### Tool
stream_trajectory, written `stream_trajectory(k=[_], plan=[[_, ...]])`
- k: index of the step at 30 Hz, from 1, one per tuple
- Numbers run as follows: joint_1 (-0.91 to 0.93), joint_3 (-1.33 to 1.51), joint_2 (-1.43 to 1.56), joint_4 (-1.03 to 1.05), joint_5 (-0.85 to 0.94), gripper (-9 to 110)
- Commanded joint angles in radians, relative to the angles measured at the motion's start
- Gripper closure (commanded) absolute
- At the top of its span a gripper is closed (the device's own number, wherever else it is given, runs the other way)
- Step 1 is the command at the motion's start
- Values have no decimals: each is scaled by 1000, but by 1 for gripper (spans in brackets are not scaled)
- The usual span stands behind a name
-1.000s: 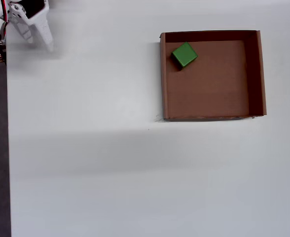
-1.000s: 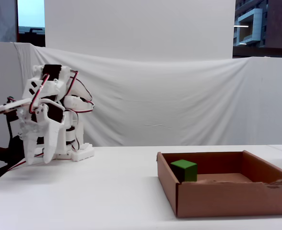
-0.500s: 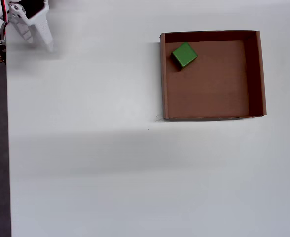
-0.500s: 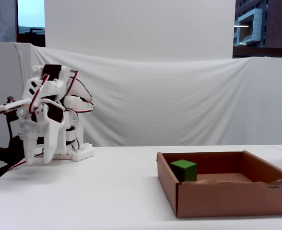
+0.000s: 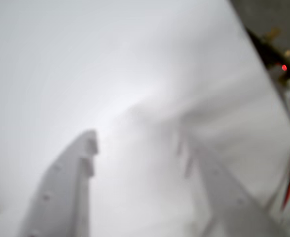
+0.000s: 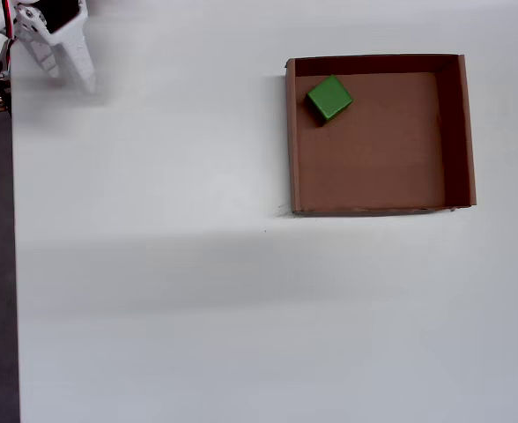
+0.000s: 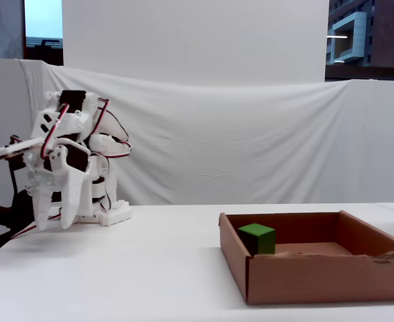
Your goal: Grasp a green cube and put it in a box.
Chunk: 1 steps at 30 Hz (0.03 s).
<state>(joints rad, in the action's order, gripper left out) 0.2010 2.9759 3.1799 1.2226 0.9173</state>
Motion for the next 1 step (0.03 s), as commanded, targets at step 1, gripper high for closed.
stream_trajectory(k=[1], plan=[[-5,-5,5,6,-6,80]])
